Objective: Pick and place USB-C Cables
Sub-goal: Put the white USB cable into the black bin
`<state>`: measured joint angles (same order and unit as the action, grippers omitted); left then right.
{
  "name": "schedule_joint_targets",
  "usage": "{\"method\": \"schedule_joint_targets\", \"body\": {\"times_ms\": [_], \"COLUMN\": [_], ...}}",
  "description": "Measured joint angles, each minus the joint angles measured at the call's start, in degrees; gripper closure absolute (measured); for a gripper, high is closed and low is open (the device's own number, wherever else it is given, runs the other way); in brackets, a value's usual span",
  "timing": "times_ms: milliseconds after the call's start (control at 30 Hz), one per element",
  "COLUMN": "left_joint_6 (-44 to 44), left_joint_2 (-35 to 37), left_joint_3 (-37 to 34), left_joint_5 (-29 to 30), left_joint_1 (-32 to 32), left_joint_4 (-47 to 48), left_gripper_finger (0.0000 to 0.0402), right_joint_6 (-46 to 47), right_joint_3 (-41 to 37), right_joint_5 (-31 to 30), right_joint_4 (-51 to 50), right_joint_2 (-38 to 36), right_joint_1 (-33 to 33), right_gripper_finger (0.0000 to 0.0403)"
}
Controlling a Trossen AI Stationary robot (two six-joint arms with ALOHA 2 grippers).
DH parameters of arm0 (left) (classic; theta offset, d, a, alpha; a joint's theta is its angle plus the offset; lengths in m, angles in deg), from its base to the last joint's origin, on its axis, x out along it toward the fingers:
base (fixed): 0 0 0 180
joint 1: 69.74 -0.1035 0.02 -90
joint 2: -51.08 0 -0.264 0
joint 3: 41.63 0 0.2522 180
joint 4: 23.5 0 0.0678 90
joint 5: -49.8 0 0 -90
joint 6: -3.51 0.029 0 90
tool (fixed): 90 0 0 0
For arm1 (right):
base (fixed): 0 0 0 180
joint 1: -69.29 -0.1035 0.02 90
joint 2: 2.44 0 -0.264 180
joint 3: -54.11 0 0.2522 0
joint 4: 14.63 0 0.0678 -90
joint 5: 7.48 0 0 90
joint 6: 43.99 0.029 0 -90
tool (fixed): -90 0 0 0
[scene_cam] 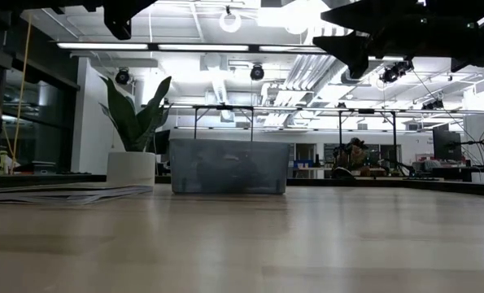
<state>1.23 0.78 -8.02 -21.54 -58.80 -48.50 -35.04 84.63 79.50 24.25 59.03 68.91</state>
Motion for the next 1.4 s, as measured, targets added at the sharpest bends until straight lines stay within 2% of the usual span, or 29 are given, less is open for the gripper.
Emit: {"method": "schedule_joint_targets", "body": {"times_ms": [300,600,767,967,1067,1167,1333,1400], "left_joint_6": [0.0,0.0,0.0,-0.5,-0.5,-0.5,-0.5,-0.5], "left_joint_2": [0.0,0.0,0.0,0.0,0.0,0.0,0.0,0.0], "left_joint_3": [0.0,0.0,0.0,0.0,0.0,0.0,0.0,0.0], "left_joint_5": [0.0,-0.6,-0.6,-0.6,-0.6,-0.6,-0.6,-0.6], "left_joint_1": [0.0,0.0,0.0,0.0,0.0,0.0,0.0,0.0], "left_joint_4": [0.1,-0.1,-0.5,-0.5,-0.5,-0.2,-0.1,0.1], "left_gripper_finger": [0.0172,0.0172,0.0172,0.0172,0.0172,0.0172,0.0172,0.0172], "right_joint_6": [-0.3,-6.4,-6.2,-1.7,-1.4,-2.4,-1.7,0.6], "right_joint_3": [0.0,0.0,0.0,0.3,3.6,10.5,26.4,32.6], "right_joint_5": [0.3,0.7,0.7,-0.4,0.9,1.2,-7.6,-8.4], "right_joint_4": [-1.4,-2.9,-4.0,-3.7,-5.1,-17.4,-49.7,-61.3], "right_joint_2": [0.0,0.0,0.0,0.0,0.0,0.0,2.6,4.7], "right_joint_1": [0.0,0.0,0.0,-0.1,-1.7,-5.7,-13.6,-15.9], "right_gripper_finger": [0.0164,0.0164,0.0164,0.0164,0.0164,0.0164,0.0164,0.0164]}}
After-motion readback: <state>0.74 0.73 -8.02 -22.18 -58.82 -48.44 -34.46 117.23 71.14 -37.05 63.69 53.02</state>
